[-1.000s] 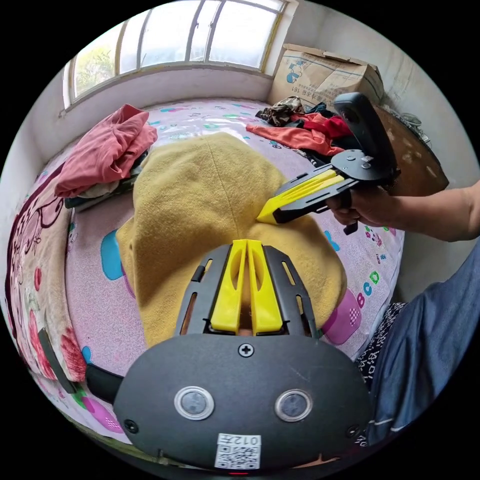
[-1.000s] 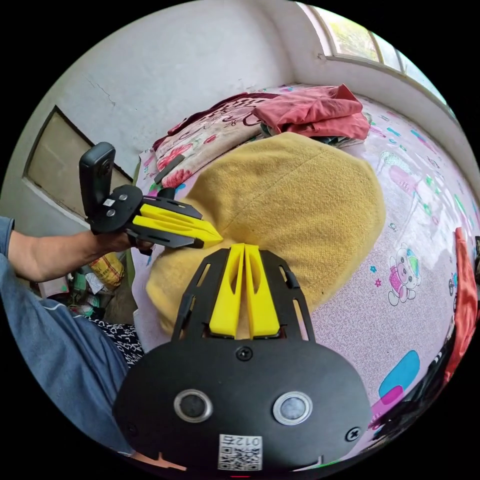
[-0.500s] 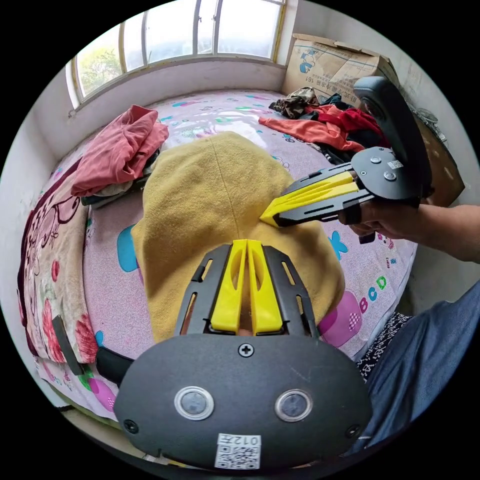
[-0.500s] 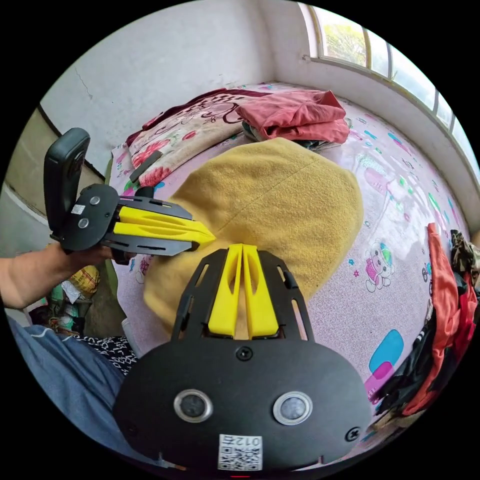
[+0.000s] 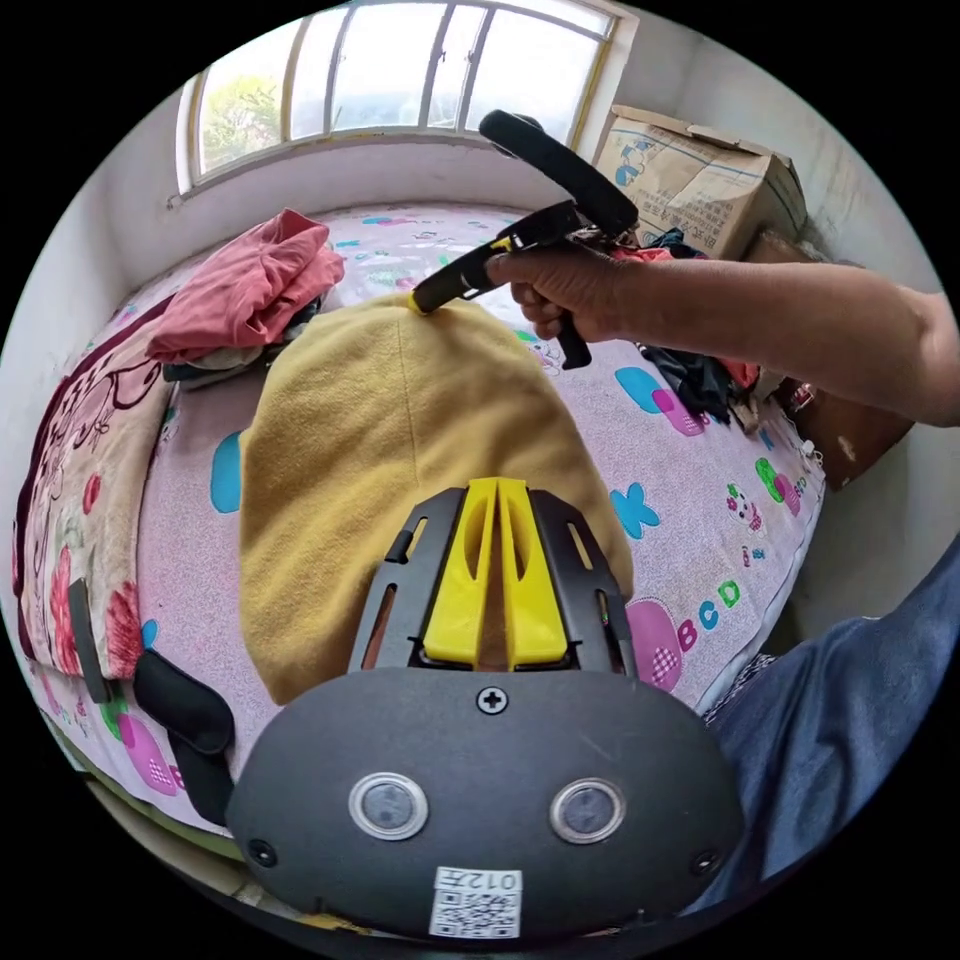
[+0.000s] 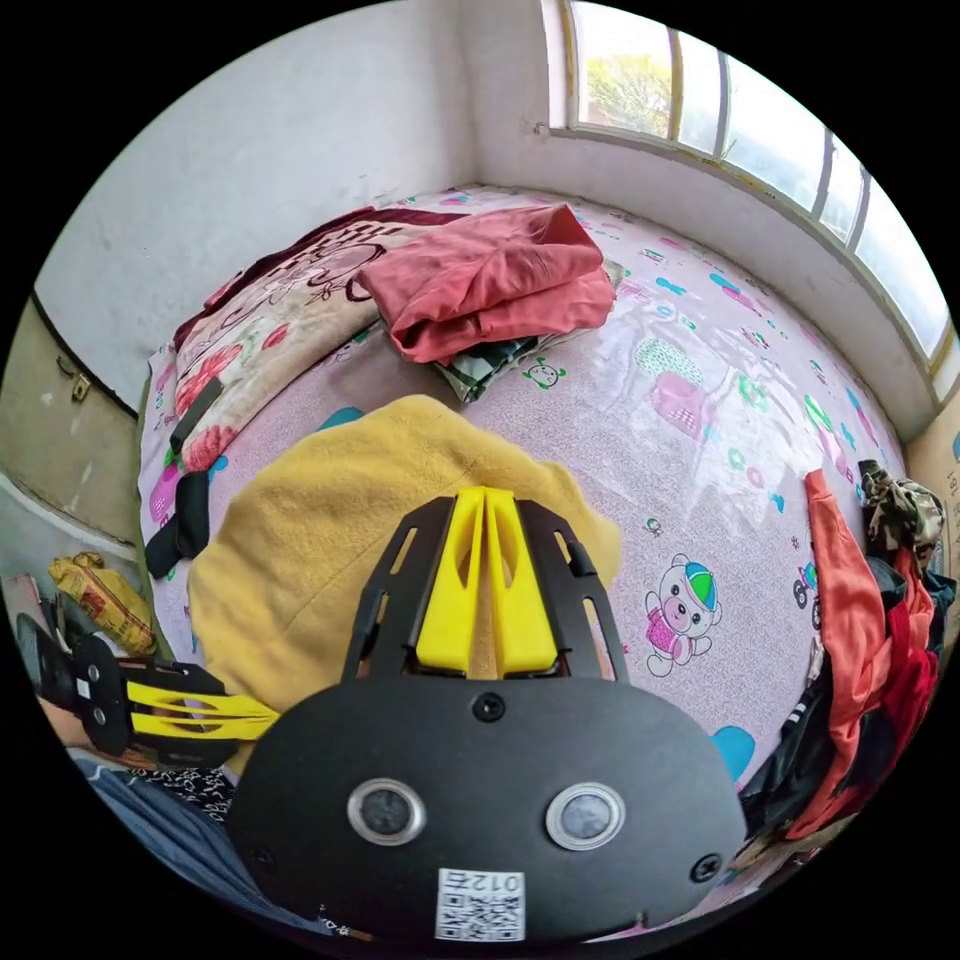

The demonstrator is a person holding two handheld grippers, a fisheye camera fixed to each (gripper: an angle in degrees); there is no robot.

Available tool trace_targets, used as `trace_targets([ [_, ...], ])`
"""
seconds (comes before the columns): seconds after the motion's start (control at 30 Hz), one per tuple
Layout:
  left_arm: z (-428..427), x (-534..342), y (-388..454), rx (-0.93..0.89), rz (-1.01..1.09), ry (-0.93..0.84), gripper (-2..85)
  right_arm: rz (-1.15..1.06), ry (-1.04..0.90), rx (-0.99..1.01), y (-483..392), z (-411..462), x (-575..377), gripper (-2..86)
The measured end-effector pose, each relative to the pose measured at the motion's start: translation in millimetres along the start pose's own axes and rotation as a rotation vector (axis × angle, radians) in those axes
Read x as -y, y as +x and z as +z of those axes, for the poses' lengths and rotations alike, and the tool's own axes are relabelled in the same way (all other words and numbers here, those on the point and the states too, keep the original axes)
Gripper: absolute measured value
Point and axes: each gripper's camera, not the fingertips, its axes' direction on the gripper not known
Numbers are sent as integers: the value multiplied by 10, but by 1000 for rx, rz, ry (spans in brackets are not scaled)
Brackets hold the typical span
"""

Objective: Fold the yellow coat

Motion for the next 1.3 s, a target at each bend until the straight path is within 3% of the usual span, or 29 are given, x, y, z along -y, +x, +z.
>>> trace_targets([
  [0.23,65,-241,-105,-20,-46,39,0,95,2,138,555,160,-51,0],
  [0.6,81,-549,-459,-148,-174,71,1,19,-45,38,892,156,-21,9],
  [0.83,-303,-1154,-688,-82,-328,160,2,-65,-26,42,1378,-220,-320,90],
  [1.0,-193,-1743,-1010,-218,-602,121,4,110,-3,198,2243,-379,-892,118],
  [1.13,64,-2200,-1246,-302,-870,128,18,386,-44,541,3069,-2,-1258,138],
  [1.3,433,-2312,-1421,-374,-939,91,55,460,-111,656,3285,439,-1380,160],
])
